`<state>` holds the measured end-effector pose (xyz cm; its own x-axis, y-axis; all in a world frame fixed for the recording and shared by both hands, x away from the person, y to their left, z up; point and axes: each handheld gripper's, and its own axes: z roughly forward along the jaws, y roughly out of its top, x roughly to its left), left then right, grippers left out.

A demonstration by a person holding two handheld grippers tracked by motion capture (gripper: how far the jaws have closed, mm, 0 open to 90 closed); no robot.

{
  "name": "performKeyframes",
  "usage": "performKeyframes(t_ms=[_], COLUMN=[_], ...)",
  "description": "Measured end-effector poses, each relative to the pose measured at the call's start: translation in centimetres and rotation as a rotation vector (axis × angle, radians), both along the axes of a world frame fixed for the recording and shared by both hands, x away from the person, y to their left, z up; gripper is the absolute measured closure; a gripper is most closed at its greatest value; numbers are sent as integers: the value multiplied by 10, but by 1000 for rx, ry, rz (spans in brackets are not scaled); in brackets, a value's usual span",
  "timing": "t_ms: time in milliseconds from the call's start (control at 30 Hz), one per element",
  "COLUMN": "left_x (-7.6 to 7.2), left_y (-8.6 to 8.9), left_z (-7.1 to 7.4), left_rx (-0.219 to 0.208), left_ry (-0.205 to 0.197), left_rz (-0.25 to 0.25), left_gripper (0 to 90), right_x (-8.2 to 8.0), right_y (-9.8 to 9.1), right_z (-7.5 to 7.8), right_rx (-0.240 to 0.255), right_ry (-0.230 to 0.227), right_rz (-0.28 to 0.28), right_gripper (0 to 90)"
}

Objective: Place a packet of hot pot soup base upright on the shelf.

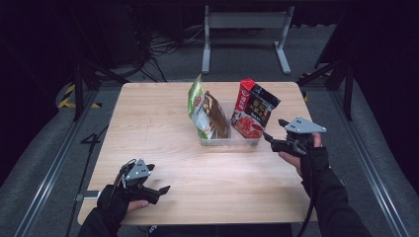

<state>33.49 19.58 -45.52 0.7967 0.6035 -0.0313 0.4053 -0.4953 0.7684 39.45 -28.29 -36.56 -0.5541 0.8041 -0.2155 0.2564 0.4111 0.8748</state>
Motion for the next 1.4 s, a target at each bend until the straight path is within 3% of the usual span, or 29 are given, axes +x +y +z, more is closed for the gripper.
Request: performKeyframes(t_ms=[500, 1033, 1400], left_x=[0, 0, -1], left_y=[-2, -2, -3], left_z=[0, 0, 0], left_rx=[6, 13, 15], left_ry=[-2, -7, -5], left_rz=[-1, 0, 0], left_gripper=[70, 71, 73], right_x=[-21, -44, -60], right_y=[-7, -19, -32], right_z=[-7, -26, -41], right_rx=[-114, -90, -96], right_ry=[18, -1, 29], right_rz=[46, 65, 75], right_gripper=[231, 199, 184])
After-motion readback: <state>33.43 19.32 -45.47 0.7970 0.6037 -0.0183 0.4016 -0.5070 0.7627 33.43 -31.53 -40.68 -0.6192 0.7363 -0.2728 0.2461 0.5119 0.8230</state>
